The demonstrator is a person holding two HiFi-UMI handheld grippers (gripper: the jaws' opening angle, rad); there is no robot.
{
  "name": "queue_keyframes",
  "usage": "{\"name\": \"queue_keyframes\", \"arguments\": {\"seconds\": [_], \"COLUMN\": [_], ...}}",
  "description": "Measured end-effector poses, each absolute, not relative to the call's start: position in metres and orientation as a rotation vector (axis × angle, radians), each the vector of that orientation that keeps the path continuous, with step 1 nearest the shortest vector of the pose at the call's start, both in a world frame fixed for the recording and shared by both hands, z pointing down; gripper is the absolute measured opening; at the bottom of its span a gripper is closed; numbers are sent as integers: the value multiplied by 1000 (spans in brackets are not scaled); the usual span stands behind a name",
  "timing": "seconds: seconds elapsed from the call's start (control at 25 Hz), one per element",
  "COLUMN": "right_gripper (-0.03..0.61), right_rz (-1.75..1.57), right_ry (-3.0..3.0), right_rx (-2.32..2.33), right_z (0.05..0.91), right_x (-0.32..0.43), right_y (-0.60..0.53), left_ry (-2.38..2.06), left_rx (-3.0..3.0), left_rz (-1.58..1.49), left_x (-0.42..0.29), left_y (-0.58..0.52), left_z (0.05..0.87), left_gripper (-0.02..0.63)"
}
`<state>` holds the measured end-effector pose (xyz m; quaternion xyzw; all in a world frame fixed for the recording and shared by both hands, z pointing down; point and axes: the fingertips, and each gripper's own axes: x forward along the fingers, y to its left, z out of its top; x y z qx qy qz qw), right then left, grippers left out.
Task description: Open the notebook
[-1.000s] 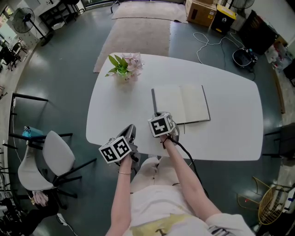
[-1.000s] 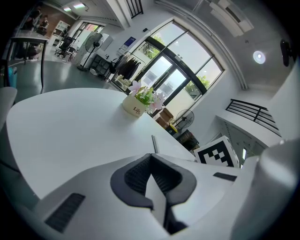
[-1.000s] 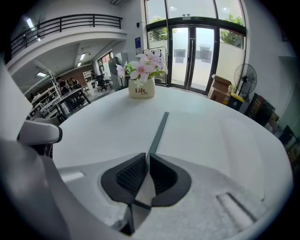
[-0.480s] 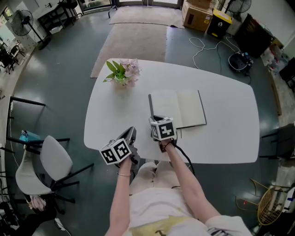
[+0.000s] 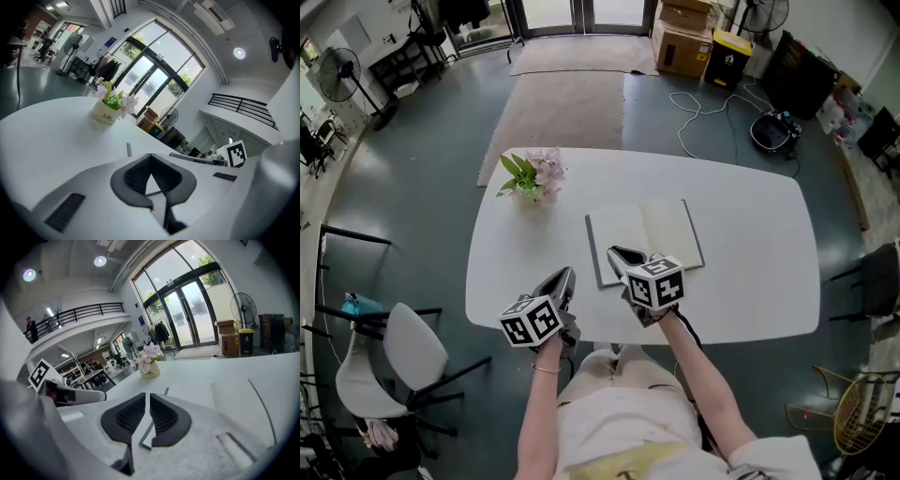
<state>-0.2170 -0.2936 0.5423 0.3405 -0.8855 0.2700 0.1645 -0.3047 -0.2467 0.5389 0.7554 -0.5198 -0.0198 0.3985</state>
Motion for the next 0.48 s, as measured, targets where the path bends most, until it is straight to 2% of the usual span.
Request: {"name": "queue_keyframes", "arguments": {"seconds": [0.48], "right_gripper": [8], "right_rz": [762], "right_ry": [-2766], "right_rx": [1072], "right_z": [450], "right_x": [-125], "right_y": [-285], "left_ry": [-1362], "left_rx": [2174], "left_rz": [-43], "left_x": [-251], "left_y": [-257], "left_z": [450], "left_gripper": [-2]}}
